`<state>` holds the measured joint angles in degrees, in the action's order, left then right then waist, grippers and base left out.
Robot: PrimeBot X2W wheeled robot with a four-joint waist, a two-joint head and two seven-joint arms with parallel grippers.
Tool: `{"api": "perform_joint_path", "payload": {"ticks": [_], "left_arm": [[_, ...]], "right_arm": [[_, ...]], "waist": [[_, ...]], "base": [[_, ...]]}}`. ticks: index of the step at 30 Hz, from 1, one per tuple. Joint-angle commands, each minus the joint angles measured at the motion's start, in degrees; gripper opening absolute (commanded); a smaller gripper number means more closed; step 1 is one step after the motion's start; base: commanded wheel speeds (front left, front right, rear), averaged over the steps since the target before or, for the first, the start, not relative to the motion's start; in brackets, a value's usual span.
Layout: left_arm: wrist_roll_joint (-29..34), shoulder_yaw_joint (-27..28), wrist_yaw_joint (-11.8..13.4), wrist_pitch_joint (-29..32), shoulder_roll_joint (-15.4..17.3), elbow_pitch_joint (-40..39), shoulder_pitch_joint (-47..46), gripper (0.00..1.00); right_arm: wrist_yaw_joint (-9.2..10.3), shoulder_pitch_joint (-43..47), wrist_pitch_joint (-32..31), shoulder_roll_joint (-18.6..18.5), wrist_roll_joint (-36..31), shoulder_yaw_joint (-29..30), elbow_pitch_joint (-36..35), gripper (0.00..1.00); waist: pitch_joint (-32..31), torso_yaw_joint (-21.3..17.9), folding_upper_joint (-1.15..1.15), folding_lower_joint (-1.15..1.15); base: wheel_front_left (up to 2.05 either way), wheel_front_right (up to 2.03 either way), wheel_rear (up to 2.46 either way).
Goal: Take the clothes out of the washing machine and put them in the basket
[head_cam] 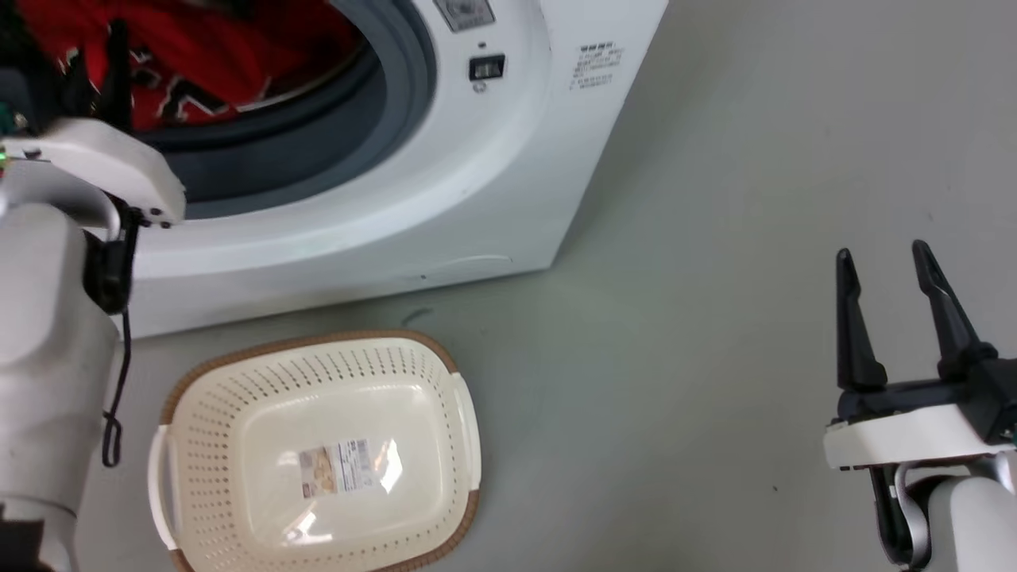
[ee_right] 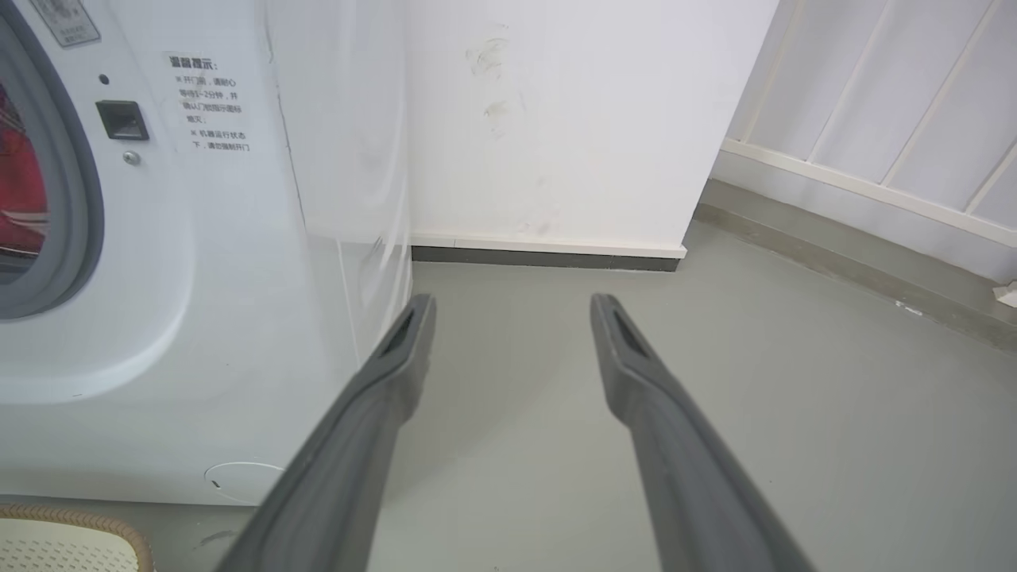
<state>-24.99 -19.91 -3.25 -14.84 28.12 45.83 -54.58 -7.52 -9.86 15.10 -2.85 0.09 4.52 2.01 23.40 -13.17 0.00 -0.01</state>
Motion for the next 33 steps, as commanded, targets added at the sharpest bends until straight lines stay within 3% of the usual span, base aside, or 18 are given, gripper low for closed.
{"api": "perform_joint_path", "payload": {"ticks": [1,9,11,12,16,24,33], "left_arm": [[-0.1,0.6,0.6,-0.4,-0.6,-2.1,1.0,0.0],[3.2,8.5,5.4,-0.4,-3.4,-23.1,18.8,0.0],[3.6,10.2,5.8,-0.4,-4.3,-27.6,23.0,0.0],[4.5,11.9,6.2,-0.4,-5.3,-33.8,28.3,0.0],[5.1,12.2,6.4,-0.4,-6.4,-39.9,34.9,0.0],[3.8,10.9,7.1,0.3,-7.7,-45.1,43.8,0.0],[3.9,7.6,5.9,0.1,-10.1,-35.7,45.6,0.0]], "right_arm": [[0.06,1.0,0.1,0.0,-0.4,0.7,0.0,1.0],[0.06,3.2,0.1,0.0,-1.9,2.2,0.4,1.0],[0.06,4.0,0.1,0.0,-2.2,1.9,0.5,1.0],[0.06,5.0,0.1,0.0,-2.6,1.6,0.7,1.0],[0.06,6.4,0.1,0.0,-2.5,1.4,0.6,1.0],[0.06,7.2,0.1,0.0,-3.2,1.8,-0.4,1.0],[0.06,4.7,0.1,0.0,-4.4,1.6,-1.7,1.0]], "waist": [[-4.2,2.2,0.0,0.01],[-11.8,4.7,0.0,0.01],[-13.3,5.3,0.0,0.01],[-15.2,6.0,0.0,0.01],[-16.7,7.3,0.0,0.01],[-15.3,9.8,0.0,0.01],[-8.9,10.7,0.0,0.01]], "base": [[0.0,0.0,0.0],[0.0,0.0,0.0],[0.0,0.0,0.0],[0.0,0.0,0.0],[0.0,0.0,0.0],[0.0,0.0,0.0],[0.0,0.0,0.0]]}}
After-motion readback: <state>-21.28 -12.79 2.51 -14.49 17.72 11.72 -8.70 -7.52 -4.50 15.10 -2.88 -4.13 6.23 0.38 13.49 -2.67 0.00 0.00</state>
